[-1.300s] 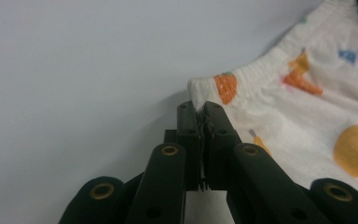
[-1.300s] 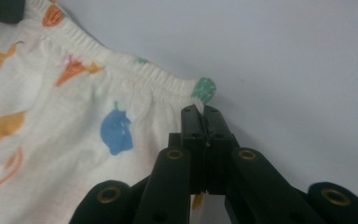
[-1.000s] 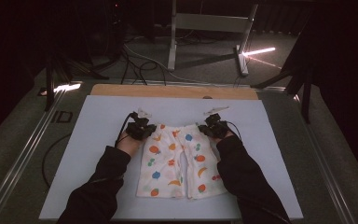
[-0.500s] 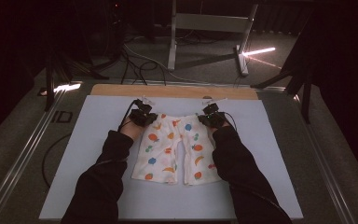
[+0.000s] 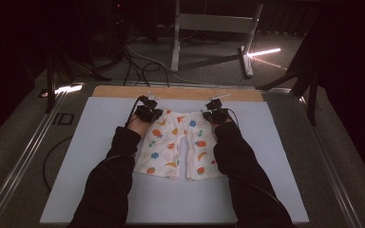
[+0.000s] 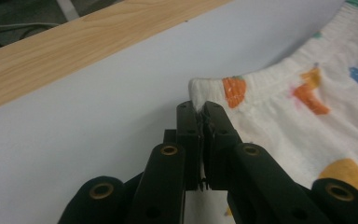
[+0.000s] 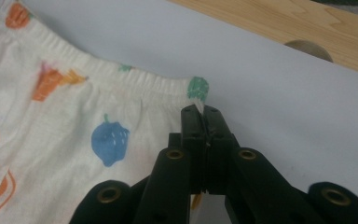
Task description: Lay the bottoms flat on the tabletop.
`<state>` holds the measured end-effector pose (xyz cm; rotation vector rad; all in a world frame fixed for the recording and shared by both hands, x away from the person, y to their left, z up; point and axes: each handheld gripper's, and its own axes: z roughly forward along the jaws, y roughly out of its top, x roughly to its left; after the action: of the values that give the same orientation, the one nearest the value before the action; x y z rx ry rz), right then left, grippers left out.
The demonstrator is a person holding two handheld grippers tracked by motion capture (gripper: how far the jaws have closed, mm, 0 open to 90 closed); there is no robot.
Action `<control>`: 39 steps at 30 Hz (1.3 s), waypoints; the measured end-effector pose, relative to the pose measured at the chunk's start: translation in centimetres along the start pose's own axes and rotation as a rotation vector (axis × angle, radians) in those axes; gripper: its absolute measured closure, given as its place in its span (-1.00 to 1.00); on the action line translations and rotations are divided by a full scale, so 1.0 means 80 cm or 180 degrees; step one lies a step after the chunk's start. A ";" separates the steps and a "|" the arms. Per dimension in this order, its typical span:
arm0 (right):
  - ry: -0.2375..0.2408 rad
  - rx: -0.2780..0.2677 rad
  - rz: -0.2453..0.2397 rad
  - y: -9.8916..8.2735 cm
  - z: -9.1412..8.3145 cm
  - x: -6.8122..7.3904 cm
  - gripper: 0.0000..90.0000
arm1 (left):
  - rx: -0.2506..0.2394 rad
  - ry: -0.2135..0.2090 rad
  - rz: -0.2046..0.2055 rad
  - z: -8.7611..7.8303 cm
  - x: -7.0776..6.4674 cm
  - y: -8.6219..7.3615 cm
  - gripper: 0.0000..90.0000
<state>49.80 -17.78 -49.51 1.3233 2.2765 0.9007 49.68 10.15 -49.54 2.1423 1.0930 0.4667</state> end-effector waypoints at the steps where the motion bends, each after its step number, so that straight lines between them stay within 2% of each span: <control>1: -0.0005 0.0009 0.0022 -0.001 0.001 -0.001 0.98 | 0.0016 0.0007 -0.0035 0.002 0.001 0.000 0.92; 2: 0.0005 0.0024 0.0038 -0.003 0.003 -0.002 0.96 | 0.0042 -0.0008 -0.0045 0.005 0.001 0.000 0.92; 3: 0.0000 0.0014 0.0037 -0.004 0.003 -0.003 0.78 | 0.0069 -0.0037 -0.0050 0.006 0.001 -0.001 0.87; 4: 0.0051 -0.0011 0.0060 -0.004 0.003 -0.004 0.52 | 0.0057 -0.0047 -0.0068 0.007 0.000 -0.001 0.68; 5: 0.0072 -0.0024 0.0082 -0.004 0.003 -0.004 0.38 | 0.0056 -0.0067 -0.0083 0.006 -0.001 0.000 0.38; 6: 0.0044 -0.0034 0.0073 -0.003 0.002 -0.004 0.17 | 0.0061 -0.0104 -0.0129 0.005 -0.002 0.001 0.16; 7: 0.0082 -0.0060 0.0073 -0.003 0.001 -0.005 -0.02 | 0.0106 -0.0111 -0.0136 0.004 -0.003 0.002 0.02; 9: 0.0129 -0.0015 0.0073 -0.001 -0.001 -0.006 -0.29 | 0.0103 -0.0166 -0.0154 0.001 -0.004 0.005 -0.28; 11: 0.0221 -0.0028 0.0081 0.000 -0.006 -0.007 -0.45 | 0.0005 -0.0221 -0.0245 -0.005 -0.003 0.006 -0.50; 13: 0.0330 -0.0037 0.0035 0.001 -0.010 -0.006 -0.66 | -0.0055 -0.0288 -0.0240 -0.011 -0.003 0.006 -0.72; 16: 0.0431 -0.0014 0.0004 0.002 -0.015 -0.004 -0.70 | -0.0141 -0.0429 -0.0175 -0.025 -0.005 0.006 -0.94; 18: 0.0522 -0.0001 -0.0034 0.002 -0.018 0.000 -0.74 | -0.0137 -0.0501 -0.0196 -0.032 -0.005 0.006 -0.99; 20: 0.0564 0.0013 -0.0106 0.002 -0.023 0.004 -0.75 | -0.0176 -0.0513 -0.0163 -0.041 -0.007 0.004 -0.99; 23: 0.0641 -0.0029 -0.0202 0.001 -0.030 0.008 -0.76 | -0.0214 -0.0618 -0.0132 -0.056 -0.008 -0.001 -1.00; 25: 0.0701 -0.0063 -0.0184 0.000 -0.037 0.009 -0.76 | -0.0241 -0.0631 -0.0037 -0.063 -0.009 -0.005 -1.00; 28: 0.0720 -0.0094 -0.0217 -0.001 -0.044 0.013 -0.76 | -0.0292 -0.0696 -0.0053 -0.075 -0.010 -0.011 -1.00; 34: 0.0745 -0.0183 -0.0326 -0.006 -0.060 0.023 -0.73 | -0.0336 -0.0707 0.0035 -0.099 -0.014 -0.020 -1.00; 39: 0.0795 -0.0273 -0.0323 -0.012 -0.074 0.027 -0.72 | -0.0420 -0.0720 0.0025 -0.120 -0.014 -0.031 -1.00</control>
<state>44.63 -18.28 -45.79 1.1014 2.4331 1.1706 42.03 14.16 -44.58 2.0275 0.9027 0.2831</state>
